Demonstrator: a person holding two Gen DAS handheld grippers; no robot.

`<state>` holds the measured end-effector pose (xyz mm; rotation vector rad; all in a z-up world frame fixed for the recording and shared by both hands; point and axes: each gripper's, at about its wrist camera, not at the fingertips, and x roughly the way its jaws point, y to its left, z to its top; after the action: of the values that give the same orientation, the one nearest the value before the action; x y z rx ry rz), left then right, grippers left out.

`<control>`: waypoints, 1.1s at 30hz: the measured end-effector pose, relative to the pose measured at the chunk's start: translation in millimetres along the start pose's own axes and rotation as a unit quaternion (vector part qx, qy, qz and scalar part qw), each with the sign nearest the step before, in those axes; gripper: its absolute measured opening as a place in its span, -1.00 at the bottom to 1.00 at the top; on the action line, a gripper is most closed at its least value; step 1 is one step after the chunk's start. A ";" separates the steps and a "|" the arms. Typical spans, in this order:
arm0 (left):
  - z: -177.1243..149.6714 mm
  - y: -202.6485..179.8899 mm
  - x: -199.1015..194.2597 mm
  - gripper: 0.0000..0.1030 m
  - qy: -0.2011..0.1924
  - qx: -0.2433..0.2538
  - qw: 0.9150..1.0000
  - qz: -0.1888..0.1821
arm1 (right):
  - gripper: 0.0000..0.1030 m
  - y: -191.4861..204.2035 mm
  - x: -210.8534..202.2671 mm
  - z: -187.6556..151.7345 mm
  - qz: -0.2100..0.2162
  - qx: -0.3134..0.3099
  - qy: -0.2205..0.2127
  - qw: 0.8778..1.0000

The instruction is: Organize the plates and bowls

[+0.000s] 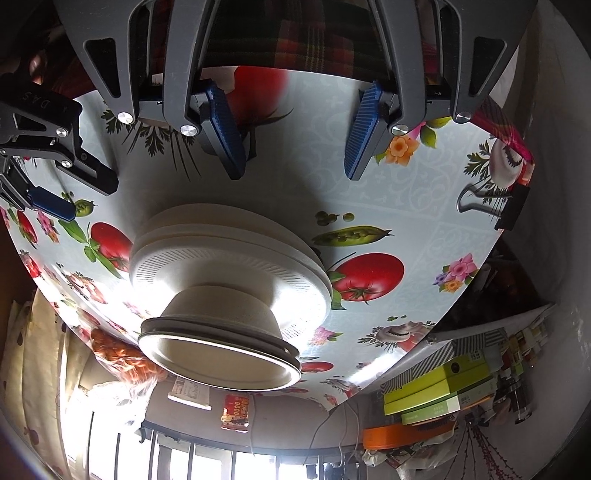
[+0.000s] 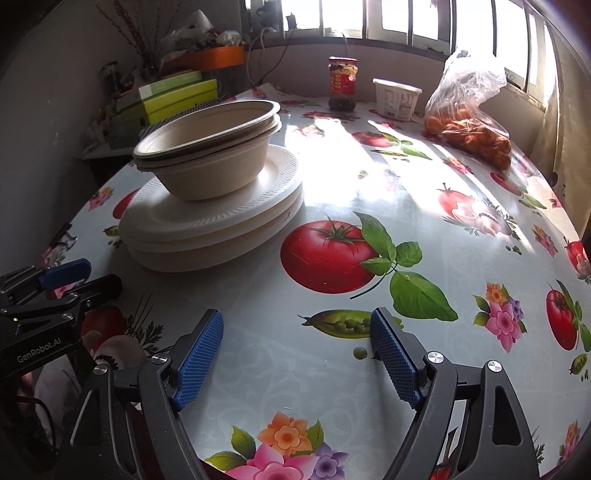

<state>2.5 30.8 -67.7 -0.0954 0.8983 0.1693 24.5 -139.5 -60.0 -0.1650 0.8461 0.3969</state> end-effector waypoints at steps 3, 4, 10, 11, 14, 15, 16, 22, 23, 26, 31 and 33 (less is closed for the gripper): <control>0.3 -0.5 0.8 0.15 0.000 0.000 1.000 0.001 | 0.61 -1.3 -0.7 -0.8 -0.002 0.005 -0.002 1.000; 0.2 -0.9 1.0 0.17 0.000 0.001 1.000 0.001 | 0.61 -1.6 -0.8 -1.3 -0.003 0.006 -0.002 1.000; 0.0 -2.5 1.1 0.22 0.001 0.001 1.000 0.000 | 0.63 -2.0 -1.5 -2.2 -0.005 0.008 -0.003 1.000; 0.0 -2.5 1.2 0.22 0.001 0.001 1.000 0.000 | 0.63 -2.1 -1.5 -2.3 -0.005 0.008 -0.003 1.000; -0.1 -2.5 1.2 0.22 0.001 -0.001 1.000 -0.001 | 0.64 -2.3 -1.6 -2.6 -0.006 0.008 -0.003 1.000; 0.1 -2.3 1.2 0.22 0.001 0.000 1.000 -0.001 | 0.64 -2.3 -1.7 -2.6 -0.006 0.008 -0.003 1.000; 0.0 -2.3 1.3 0.22 0.001 0.000 1.000 0.000 | 0.64 -2.5 -1.9 -2.7 -0.007 0.008 -0.003 1.000; -0.2 -2.1 1.4 0.23 0.000 -0.001 1.000 0.001 | 0.65 -2.5 -2.2 -2.7 -0.008 0.007 -0.003 1.000; -0.3 -2.1 1.5 0.23 0.000 -0.001 1.000 0.001 | 0.65 -2.5 -2.2 -2.7 -0.008 0.007 -0.003 1.000; -0.3 -2.0 1.6 0.24 0.000 -0.001 1.000 0.001 | 0.66 -2.5 -2.1 -2.7 -0.008 0.007 -0.003 1.000; -0.3 -1.9 1.7 0.25 0.000 -0.001 1.000 0.001 | 0.66 -2.5 -2.0 -2.8 -0.008 0.007 -0.003 1.000; -0.4 -1.9 1.9 0.25 0.000 0.000 1.000 0.001 | 0.66 -2.6 -2.1 -2.8 -0.007 0.007 -0.003 1.000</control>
<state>3.6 29.0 -69.4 -0.0952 0.8989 0.1719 22.3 -143.3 -60.3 -0.1564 0.8412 0.3770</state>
